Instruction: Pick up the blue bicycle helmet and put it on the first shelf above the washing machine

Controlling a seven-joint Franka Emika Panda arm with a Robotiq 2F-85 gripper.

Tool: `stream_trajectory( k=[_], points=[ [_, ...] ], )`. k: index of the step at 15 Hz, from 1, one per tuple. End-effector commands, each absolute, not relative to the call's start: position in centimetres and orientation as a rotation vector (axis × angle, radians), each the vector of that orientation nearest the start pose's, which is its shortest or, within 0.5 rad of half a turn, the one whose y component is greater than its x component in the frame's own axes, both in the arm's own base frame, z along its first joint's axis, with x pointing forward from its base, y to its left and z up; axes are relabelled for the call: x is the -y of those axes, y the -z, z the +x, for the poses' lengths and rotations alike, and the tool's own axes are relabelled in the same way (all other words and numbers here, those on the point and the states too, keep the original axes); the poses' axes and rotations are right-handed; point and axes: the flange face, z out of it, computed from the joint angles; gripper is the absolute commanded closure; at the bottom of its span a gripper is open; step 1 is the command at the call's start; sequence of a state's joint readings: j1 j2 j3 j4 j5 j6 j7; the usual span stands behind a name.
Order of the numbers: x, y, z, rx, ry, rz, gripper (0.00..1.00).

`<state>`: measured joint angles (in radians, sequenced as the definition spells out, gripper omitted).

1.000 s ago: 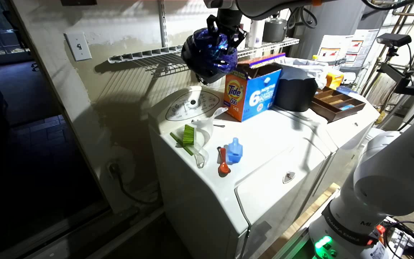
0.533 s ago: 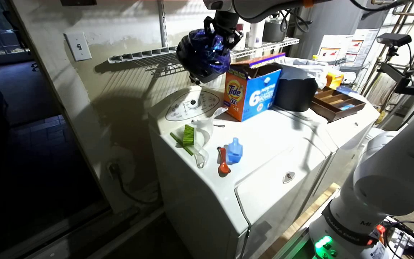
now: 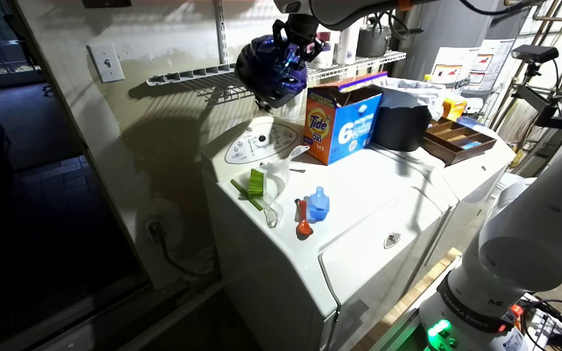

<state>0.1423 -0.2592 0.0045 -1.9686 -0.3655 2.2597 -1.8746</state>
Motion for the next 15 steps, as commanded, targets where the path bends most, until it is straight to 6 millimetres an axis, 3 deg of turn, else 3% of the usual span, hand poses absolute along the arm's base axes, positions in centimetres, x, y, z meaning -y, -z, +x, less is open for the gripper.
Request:
stream_trajectory(
  k=[1, 15],
  points=[
    [-5.9, -66.5, 53.7, -2.204, -0.103, 1.082, 0.79],
    [-3.4, -66.3, 60.8, -2.163, -0.09, 1.095, 0.79]
  ],
)
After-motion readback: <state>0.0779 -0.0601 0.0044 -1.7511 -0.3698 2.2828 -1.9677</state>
